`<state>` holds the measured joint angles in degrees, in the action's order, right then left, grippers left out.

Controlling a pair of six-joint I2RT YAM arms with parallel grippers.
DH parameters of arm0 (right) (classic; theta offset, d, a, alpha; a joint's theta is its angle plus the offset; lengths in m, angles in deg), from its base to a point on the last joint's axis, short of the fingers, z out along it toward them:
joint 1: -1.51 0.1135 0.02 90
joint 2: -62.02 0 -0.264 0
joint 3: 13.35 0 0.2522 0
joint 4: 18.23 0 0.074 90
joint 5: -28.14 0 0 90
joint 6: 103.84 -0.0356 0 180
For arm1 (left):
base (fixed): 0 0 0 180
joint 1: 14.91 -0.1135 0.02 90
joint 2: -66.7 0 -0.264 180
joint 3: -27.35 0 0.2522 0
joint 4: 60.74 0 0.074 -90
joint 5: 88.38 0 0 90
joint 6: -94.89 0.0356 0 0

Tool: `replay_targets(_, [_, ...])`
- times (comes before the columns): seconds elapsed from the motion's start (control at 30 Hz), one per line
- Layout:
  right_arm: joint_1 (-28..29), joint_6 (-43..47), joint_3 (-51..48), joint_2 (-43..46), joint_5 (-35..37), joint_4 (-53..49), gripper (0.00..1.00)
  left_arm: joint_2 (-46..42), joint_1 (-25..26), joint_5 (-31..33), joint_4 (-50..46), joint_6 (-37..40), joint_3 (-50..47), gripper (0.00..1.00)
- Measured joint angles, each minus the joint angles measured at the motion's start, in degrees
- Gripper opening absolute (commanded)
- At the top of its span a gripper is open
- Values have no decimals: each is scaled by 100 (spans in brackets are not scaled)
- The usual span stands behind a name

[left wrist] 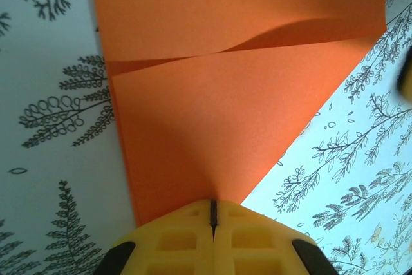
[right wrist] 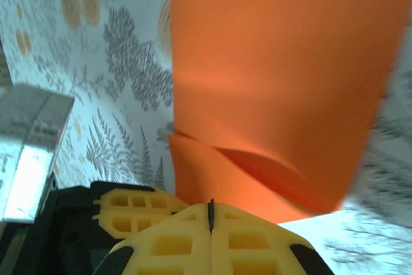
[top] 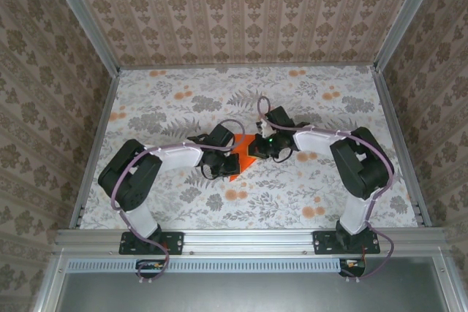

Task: Fold a paper plane with a square sheet of paper (pick it up from the middle)
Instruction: Third fold the triangle at the center of the table.

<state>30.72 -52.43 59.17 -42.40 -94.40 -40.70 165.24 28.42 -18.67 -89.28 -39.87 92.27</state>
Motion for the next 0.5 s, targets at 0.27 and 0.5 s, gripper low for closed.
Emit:
replay_targets(0.27, [101, -229, -2, -511, -42, 120, 2, 11, -26, -24, -39, 83, 26, 0])
replay_targets(0.5, [-472, -236, -188, -483, -308, 238, 2, 48, -50, -26, 107, 111, 26, 0])
